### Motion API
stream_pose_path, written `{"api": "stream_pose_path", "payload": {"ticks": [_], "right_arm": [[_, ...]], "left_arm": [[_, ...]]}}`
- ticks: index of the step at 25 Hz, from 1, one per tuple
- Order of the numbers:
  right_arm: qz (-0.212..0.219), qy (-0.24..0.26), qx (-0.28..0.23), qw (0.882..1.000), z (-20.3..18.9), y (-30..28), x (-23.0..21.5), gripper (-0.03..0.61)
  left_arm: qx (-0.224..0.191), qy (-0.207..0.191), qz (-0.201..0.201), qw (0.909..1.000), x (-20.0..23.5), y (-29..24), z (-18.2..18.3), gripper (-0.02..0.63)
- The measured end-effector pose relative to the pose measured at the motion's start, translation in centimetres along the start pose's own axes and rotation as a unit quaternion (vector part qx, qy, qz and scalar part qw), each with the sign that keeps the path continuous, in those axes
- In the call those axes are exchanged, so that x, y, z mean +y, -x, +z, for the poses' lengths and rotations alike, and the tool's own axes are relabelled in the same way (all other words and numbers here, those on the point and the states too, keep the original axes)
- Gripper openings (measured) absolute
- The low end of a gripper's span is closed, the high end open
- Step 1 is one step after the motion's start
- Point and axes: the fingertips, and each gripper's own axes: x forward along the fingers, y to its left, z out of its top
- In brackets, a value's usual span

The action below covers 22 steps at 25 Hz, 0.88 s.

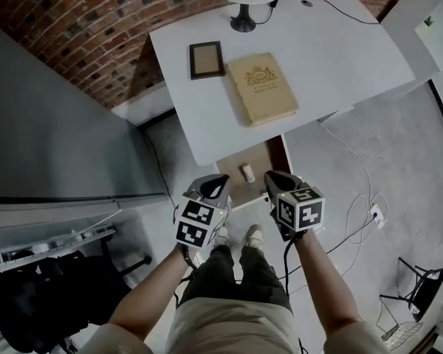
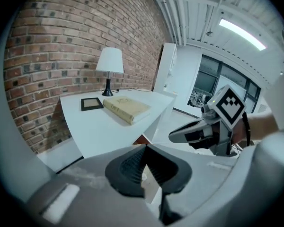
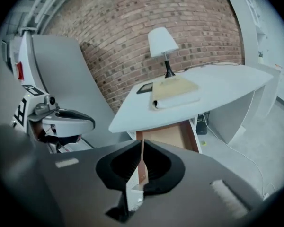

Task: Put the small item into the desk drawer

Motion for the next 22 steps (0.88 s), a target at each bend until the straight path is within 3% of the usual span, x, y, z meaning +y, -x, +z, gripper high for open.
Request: {"api": "stream_pose_path", "payload": {"ticks": [9,22], "right_arm": [[0.003,0.014,-0.113,0.994,7.3,12.5,6.2,0.011],[0.009,0.064,-0.242,0.968,13.9,27.3,12.7,0.005]], "left_arm": [[-0.068,-0.045,-0.018,0.9966,-4.4,8.7,7.5,0.002],[-0.176,-0.110,-0.039,0.9775,-11.1,18.6,17.1,0.002]]}}
